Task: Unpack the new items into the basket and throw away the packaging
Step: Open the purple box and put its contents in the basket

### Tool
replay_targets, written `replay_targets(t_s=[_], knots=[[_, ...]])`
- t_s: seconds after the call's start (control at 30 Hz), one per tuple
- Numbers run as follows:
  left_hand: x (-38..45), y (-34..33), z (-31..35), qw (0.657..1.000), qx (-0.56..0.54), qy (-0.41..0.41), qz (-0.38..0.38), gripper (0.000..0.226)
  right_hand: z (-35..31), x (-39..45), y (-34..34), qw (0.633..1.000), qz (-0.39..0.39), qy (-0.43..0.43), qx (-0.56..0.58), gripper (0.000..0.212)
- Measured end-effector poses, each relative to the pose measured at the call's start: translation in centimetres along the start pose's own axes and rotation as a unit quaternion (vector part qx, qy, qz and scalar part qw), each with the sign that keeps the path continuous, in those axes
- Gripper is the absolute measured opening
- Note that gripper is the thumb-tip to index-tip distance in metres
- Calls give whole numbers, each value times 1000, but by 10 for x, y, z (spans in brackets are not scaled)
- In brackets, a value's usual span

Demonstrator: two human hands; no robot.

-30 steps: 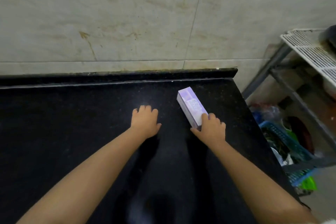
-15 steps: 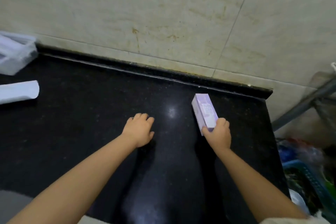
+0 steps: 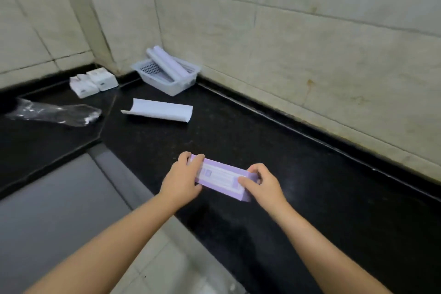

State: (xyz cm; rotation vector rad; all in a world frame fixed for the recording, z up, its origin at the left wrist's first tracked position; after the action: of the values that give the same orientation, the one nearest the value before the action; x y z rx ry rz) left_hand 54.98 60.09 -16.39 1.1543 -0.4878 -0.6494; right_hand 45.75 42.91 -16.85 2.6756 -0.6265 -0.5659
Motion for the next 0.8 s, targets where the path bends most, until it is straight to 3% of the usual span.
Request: replay_targets(t_s=[0.13, 0.23, 0.4, 0.47, 0.7, 0.8], knots=[[-33, 41, -85, 999, 27, 11, -45, 57, -44, 8, -86, 998, -51, -1, 26, 24], [-70, 68, -154, 998, 30, 45, -36, 56, -73, 13, -153, 995, -104, -8, 6, 9], [-114, 99, -249, 996, 37, 75, -26, 67, -109, 13, -245, 972, -229, -46, -14, 48], [-118, 104, -276, 996, 34, 74, -25, 76, -120, 14, -271, 975, -218, -39, -20, 50], [-81, 92, -329, 998, 5, 47, 45, 63, -145, 55, -304, 991, -130, 14, -4, 54], [-46, 87, -347, 1000, -15, 11, 13, 65, -155, 86, -299, 994, -101, 32, -38, 63]])
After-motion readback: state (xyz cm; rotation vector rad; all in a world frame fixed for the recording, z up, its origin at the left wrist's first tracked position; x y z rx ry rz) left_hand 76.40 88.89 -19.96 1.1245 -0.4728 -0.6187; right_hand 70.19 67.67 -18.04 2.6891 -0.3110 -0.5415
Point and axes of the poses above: each hand's wrist, its own x-axis towards the middle knuckle, its own y-axis out of the back of the hand, z = x × y, the point moved 1 cm from there along x, towards the middle knuckle, and after that the axes turned 15 degrees about -y, right-handed, at the moved point
